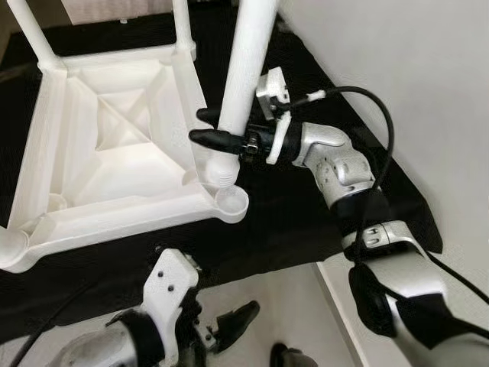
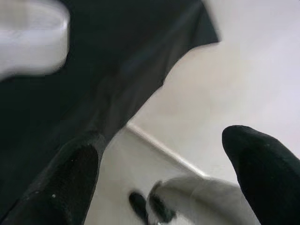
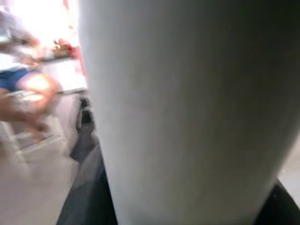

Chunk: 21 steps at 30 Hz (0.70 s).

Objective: Building children table

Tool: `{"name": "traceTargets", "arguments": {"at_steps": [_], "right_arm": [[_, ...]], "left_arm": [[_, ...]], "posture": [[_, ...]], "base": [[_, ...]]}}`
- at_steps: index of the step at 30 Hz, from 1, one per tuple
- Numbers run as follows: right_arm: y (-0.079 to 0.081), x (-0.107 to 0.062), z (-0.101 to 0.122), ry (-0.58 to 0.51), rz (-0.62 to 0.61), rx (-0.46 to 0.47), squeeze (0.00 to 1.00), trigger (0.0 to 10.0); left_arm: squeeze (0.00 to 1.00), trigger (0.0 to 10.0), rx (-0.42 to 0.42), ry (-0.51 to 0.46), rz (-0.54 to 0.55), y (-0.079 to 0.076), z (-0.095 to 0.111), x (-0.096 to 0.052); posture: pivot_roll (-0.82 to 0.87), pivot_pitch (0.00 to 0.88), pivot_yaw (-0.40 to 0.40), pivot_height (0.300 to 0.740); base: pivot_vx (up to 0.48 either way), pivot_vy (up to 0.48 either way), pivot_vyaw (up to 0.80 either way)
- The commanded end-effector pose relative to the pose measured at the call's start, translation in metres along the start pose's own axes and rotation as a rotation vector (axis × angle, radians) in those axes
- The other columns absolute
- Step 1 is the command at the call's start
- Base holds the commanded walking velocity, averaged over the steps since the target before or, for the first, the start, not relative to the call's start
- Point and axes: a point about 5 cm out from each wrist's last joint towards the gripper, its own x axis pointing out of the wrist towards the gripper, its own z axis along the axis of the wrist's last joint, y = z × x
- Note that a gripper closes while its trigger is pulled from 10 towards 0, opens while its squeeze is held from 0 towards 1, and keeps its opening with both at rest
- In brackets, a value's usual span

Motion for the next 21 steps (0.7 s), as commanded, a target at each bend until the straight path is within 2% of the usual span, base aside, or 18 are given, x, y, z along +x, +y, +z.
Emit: {"name": "traceTargets", "arguments": {"at_steps": [1, 7, 13, 21], "right_arm": [[0.016, -0.005, 0.002, -0.034, 0.152, 0.015, 0.00, 10.0], [0.022, -0.006, -0.002, -0.002, 0.213, -0.021, 0.00, 10.0], [0.034, 0.000, -0.007, 0.127, 0.335, -0.127, 0.00, 10.0], [0.039, 0.001, -0.002, 0.185, 0.388, -0.173, 0.00, 10.0]], "left_arm": [[0.00, 10.0, -0.002, -0.030, 0.071, -0.004, -0.002, -0.004], [0.00, 10.0, 0.006, -0.057, 0.109, -0.005, 0.000, -0.010], [0.00, 10.0, 0.031, -0.092, 0.084, -0.018, 0.000, -0.021], [0.00, 10.0, 0.049, -0.120, 0.105, -0.024, -0.002, -0.023]], "posture": [[0.10, 0.382, 0.004, 0.740], [0.12, 0.397, 0.017, 0.740], [0.13, 0.439, 0.035, 0.740], [0.11, 0.456, 0.025, 0.740]], "base": [[0.000, 0.000, 0.00], [0.000, 0.000, 0.00], [0.000, 0.000, 0.00], [0.000, 0.000, 0.00]]}}
